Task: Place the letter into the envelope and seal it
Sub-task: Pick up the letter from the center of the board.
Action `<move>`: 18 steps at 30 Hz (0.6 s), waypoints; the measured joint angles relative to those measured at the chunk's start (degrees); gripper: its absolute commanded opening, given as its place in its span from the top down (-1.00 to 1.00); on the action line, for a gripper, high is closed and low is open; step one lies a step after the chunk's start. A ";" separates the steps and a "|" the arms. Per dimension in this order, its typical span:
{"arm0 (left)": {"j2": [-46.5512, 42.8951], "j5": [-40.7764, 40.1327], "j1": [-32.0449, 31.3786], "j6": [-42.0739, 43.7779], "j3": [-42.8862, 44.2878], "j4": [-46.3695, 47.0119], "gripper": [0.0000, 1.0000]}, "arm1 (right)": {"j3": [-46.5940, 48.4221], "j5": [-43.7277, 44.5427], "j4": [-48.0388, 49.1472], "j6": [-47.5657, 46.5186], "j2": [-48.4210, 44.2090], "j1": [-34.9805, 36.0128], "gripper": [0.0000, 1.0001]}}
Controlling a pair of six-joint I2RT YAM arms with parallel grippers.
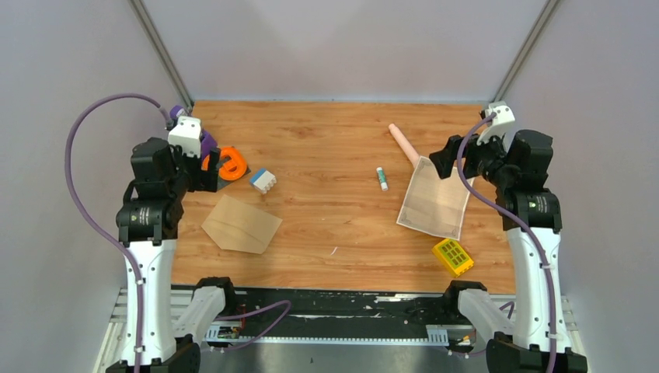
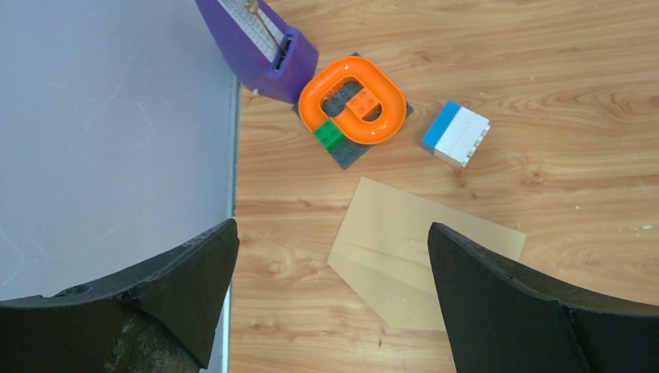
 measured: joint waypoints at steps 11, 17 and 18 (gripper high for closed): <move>1.42 9.99 0.07 2.78 -9.94 1.99 -1.00 | -2.71 -1.46 1.09 -1.73 -0.39 0.00 -0.95; 1.75 10.38 0.07 2.73 -13.84 3.91 -1.00 | -6.43 -2.01 3.08 -2.34 0.07 0.00 -0.95; 1.70 10.29 0.07 2.73 -14.16 4.33 -1.00 | -6.80 -2.01 3.19 -2.38 0.26 0.00 -0.95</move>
